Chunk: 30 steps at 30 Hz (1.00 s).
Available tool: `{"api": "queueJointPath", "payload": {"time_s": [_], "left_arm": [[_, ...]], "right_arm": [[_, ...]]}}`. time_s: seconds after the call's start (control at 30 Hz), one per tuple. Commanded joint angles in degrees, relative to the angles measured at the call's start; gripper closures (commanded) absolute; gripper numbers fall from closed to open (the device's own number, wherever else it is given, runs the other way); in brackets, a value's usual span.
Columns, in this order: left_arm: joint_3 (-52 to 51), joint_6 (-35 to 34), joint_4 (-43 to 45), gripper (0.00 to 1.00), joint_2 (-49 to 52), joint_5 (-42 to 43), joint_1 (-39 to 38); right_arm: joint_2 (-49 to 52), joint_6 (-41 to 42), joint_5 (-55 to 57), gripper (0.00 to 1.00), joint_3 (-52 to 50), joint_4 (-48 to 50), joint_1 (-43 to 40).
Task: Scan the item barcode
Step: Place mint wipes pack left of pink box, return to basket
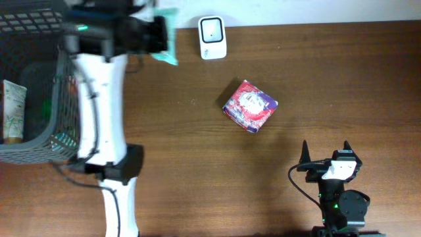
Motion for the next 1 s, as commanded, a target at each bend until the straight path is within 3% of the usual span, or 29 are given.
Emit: {"api": "queueJointPath", "payload": {"time_s": [0.0,0.27,0.37,0.6,0.77,0.8,0.87,0.9,0.93,0.97], "left_arm": [[-4.0,0.5,0.1,1.0,7.4,-4.3,-6.3],[-9.2,-0.7,5.0,1.0,24.3,-4.1,-13.6],[-9.2,-4.2,5.6,1.0,28.6,-3.8,-16.4],[-8.9,-5.9,4.5,0.99,29.7,15.5,-20.4],[-8.4,-5.9,6.6,0.98,29.7,8.9,-18.5],[-8.3,-5.8,6.7,0.94,29.7,8.0,-18.1],[-7.4,-5.5,6.5,0.71,29.7,7.1,-16.9],[-6.6,-5.1,6.1,0.5,29.6,7.5,-16.4],[-4.5,-2.7,5.3,0.13,29.5,8.7,-15.8],[-2.5,-1.6,4.3,0.03,29.4,9.2,-15.2]], "right_arm": [[-0.3,0.4,0.5,0.01,-0.5,-0.2,-0.3],[-0.3,0.4,0.5,0.01,-0.5,-0.2,-0.3],[-0.3,0.4,0.5,0.01,-0.5,-0.2,-0.3],[-0.3,0.4,0.5,0.01,-0.5,-0.2,-0.3],[-0.3,0.4,0.5,0.01,-0.5,-0.2,-0.3],[-0.3,0.4,0.5,0.01,-0.5,-0.2,-0.3],[-0.3,0.4,0.5,0.01,-0.5,-0.2,-0.3],[-0.3,0.4,0.5,0.01,-0.5,-0.2,-0.3],[-0.3,0.4,0.5,0.02,-0.5,-0.2,-0.3],[-0.3,0.4,0.5,0.01,-0.5,-0.2,-0.3]]}}
